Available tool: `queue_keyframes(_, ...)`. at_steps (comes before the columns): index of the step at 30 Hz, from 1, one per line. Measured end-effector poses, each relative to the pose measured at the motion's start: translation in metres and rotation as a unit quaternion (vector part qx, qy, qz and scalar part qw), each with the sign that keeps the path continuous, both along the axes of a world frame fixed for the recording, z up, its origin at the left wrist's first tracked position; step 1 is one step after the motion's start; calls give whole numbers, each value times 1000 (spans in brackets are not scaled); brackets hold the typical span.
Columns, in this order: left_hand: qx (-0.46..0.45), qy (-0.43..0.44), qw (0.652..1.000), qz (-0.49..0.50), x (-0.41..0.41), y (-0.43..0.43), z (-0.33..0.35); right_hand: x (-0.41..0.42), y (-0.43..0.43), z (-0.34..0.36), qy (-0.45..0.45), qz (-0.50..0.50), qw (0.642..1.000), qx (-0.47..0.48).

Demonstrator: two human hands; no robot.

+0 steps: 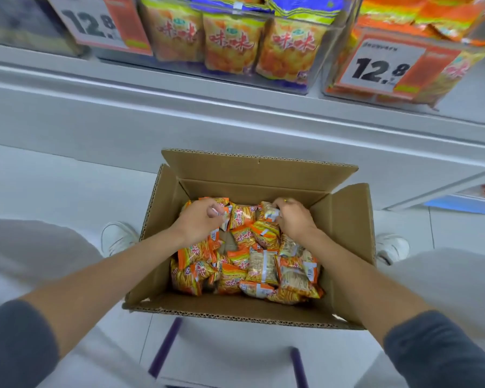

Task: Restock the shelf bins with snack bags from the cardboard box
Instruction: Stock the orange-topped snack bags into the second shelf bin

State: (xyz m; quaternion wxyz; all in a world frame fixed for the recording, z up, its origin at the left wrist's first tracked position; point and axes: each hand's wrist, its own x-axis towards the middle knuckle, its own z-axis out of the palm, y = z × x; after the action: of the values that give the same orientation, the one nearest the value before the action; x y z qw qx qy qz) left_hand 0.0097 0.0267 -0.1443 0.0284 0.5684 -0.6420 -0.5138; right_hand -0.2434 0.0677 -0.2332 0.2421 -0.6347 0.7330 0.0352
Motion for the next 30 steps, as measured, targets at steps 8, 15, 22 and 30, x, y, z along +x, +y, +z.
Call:
queue_keyframes(8, 56, 85, 992, -71, -17, -1, 32, 23, -10, 113, -403, -103, 902, 114)
queue_keyframes(15, 159, 135, 978, -24, -18, 7, 34, 30, 7, 126, -431, -128, 889, 81)
queue_keyframes(22, 16, 53, 991, 123, -4, -5, 18, 28, -6, 73, -470, -169, 849, 173)
queue_keyframes(30, 44, 59, 986, 150, 8, -5, 2, 22, 25, 2, -129, -22, 980, 151)
